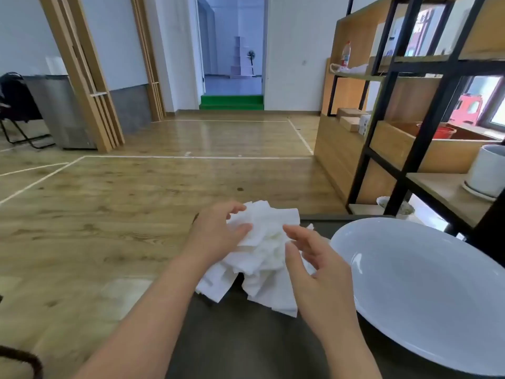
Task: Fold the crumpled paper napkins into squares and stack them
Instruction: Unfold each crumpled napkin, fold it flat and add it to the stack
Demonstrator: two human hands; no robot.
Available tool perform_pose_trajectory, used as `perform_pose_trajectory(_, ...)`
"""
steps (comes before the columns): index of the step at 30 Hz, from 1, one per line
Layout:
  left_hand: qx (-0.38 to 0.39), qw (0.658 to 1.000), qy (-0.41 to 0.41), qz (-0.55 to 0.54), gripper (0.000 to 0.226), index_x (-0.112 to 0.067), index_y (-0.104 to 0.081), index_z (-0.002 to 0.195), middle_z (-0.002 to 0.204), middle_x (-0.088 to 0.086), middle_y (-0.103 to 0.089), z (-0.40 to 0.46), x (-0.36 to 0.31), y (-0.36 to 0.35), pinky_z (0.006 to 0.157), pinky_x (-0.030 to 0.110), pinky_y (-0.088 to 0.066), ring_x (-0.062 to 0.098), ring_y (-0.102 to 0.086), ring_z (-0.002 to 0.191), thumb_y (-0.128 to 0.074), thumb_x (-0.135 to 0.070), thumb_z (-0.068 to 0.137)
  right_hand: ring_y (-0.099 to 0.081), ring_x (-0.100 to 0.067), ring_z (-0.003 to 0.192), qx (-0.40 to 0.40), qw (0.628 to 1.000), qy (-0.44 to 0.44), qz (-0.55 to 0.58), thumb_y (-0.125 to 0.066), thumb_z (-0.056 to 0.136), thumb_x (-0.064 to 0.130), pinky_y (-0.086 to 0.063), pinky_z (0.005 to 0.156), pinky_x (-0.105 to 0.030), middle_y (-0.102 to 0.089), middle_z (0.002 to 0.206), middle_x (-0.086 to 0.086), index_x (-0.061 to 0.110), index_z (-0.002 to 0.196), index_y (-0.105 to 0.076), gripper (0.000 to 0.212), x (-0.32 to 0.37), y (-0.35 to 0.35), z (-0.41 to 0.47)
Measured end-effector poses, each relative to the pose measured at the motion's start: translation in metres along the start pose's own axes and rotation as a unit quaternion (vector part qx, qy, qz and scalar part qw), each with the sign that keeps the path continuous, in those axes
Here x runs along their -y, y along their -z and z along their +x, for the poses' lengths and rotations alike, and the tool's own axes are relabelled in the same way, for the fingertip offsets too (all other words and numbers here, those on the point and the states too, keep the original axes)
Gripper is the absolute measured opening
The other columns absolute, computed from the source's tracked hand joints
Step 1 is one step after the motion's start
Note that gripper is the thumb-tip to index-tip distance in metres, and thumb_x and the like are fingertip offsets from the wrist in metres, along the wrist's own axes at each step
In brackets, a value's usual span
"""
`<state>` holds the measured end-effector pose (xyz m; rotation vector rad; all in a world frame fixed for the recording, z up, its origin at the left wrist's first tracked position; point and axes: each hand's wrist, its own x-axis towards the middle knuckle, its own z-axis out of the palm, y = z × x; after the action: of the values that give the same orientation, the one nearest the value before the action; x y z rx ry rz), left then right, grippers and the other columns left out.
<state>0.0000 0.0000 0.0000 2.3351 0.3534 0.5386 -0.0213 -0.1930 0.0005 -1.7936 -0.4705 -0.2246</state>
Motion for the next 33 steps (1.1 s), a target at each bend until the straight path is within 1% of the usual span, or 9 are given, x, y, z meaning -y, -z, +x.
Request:
perform_pose_trajectory(5, -0.029, 0.998, -0.005, 0.063, 0.02, -0.027, -0.071, 0.107, 0.105, -0.018, -0.066, 0.004, -0.001, -0.008, 0.079, 0.019, -0.037, 0.002, -0.055, 0.1, -0.058, -0.03, 0.091, -0.058, 0.011, 0.096, -0.017, 0.998, -0.027, 0.047, -0.056, 0.091, 0.023, -0.048, 0.085, -0.017, -0.066, 0.096, 0.03, 0.044, 0.096, -0.064, 0.024, -0.01, 0.013, 0.005)
perform_pose_trajectory(9, -0.111, 0.991, -0.042, 0.055, 0.019, -0.02, -0.075, 0.094, 0.08, -0.01, -0.07, 0.0, -0.001, -0.005, 0.063, 0.022, -0.044, 0.012, -0.062, 0.076, -0.056, -0.022, 0.094, -0.058, 0.011, 0.094, -0.018, 0.998, -0.038, 0.051, -0.056, 0.091, 0.022, -0.047, 0.086, -0.019, -0.065, 0.094, 0.032, 0.044, 0.092, -0.064, 0.024, -0.009, 0.014, 0.004)
perform_pose_trajectory(14, -0.185, 0.98, -0.071, -0.035, 0.016, -0.023, -0.071, 0.095, 0.073, -0.022, -0.063, -0.016, -0.027, 0.015, 0.06, 0.006, -0.041, -0.009, -0.057, 0.071, -0.056, -0.026, 0.095, -0.057, 0.012, 0.095, 0.015, 0.998, -0.053, 0.029, -0.056, 0.093, 0.025, -0.048, 0.081, -0.016, -0.065, 0.097, 0.026, 0.047, 0.096, -0.061, 0.023, -0.006, 0.011, 0.002)
perform_pose_trajectory(17, -0.151, 0.974, -0.07, -0.154, 0.016, -0.031, -0.068, 0.085, 0.073, -0.02, -0.068, -0.04, -0.048, 0.032, 0.064, 0.007, -0.044, -0.007, -0.059, 0.071, -0.057, -0.025, 0.094, -0.055, 0.008, 0.103, 0.021, 0.997, -0.062, 0.035, -0.057, 0.093, 0.028, -0.048, 0.093, -0.023, -0.061, 0.111, 0.025, 0.045, 0.113, -0.056, 0.027, 0.002, 0.011, 0.0)
perform_pose_trajectory(21, -0.054, 0.949, -0.014, -0.309, 0.014, -0.021, -0.07, 0.09, 0.078, -0.009, -0.071, -0.08, -0.057, 0.037, 0.071, 0.021, -0.052, 0.006, -0.065, 0.076, -0.057, -0.018, 0.095, -0.047, 0.004, 0.118, 0.052, 0.983, -0.106, 0.137, -0.063, 0.089, 0.036, -0.041, 0.097, -0.025, -0.051, 0.128, 0.022, 0.039, 0.137, -0.042, 0.053, 0.013, 0.015, -0.005)
perform_pose_trajectory(24, -0.032, 0.929, 0.037, -0.366, 0.016, -0.013, -0.069, 0.097, 0.086, -0.003, -0.072, -0.104, -0.052, 0.03, 0.069, 0.022, -0.054, 0.009, -0.066, 0.079, -0.055, -0.02, 0.095, -0.054, -0.003, 0.116, 0.101, 0.974, -0.129, 0.157, -0.063, 0.087, 0.041, -0.048, 0.093, -0.029, -0.057, 0.126, 0.017, 0.04, 0.126, -0.055, 0.04, 0.017, 0.018, -0.015)
perform_pose_trajectory(27, -0.054, 0.911, 0.1, -0.396, 0.015, -0.018, -0.071, 0.097, 0.096, -0.001, -0.074, -0.123, -0.041, 0.02, 0.082, 0.029, -0.054, 0.012, -0.068, 0.09, -0.058, -0.024, 0.094, -0.058, -0.007, 0.104, 0.093, 0.974, -0.16, 0.128, -0.061, 0.089, 0.039, -0.051, 0.086, -0.031, -0.065, 0.109, 0.015, 0.035, 0.104, -0.067, 0.017, 0.02, 0.015, -0.027)
perform_pose_trajectory(29, -0.076, 0.903, 0.129, -0.402, 0.012, -0.022, -0.071, 0.094, 0.096, -0.003, -0.075, -0.134, -0.036, 0.014, 0.085, 0.031, -0.055, 0.013, -0.069, 0.093, -0.06, -0.024, 0.093, -0.058, -0.009, 0.102, 0.078, 0.973, -0.189, 0.108, -0.062, 0.088, 0.039, -0.051, 0.086, -0.033, -0.064, 0.109, 0.011, 0.03, 0.109, -0.065, 0.023, 0.018, 0.011, -0.034)
perform_pose_trajectory(33, -0.075, 0.919, 0.144, -0.36, 0.01, -0.023, -0.072, 0.086, 0.086, -0.01, -0.074, -0.155, -0.033, 0.005, 0.069, 0.019, -0.052, 0.005, -0.07, 0.083, -0.064, -0.027, 0.09, -0.058, -0.01, 0.1, 0.077, 0.972, -0.203, 0.084, -0.061, 0.089, 0.039, -0.051, 0.084, -0.029, -0.063, 0.112, 0.007, 0.022, 0.119, -0.062, 0.034, 0.014, 0.008, -0.048)
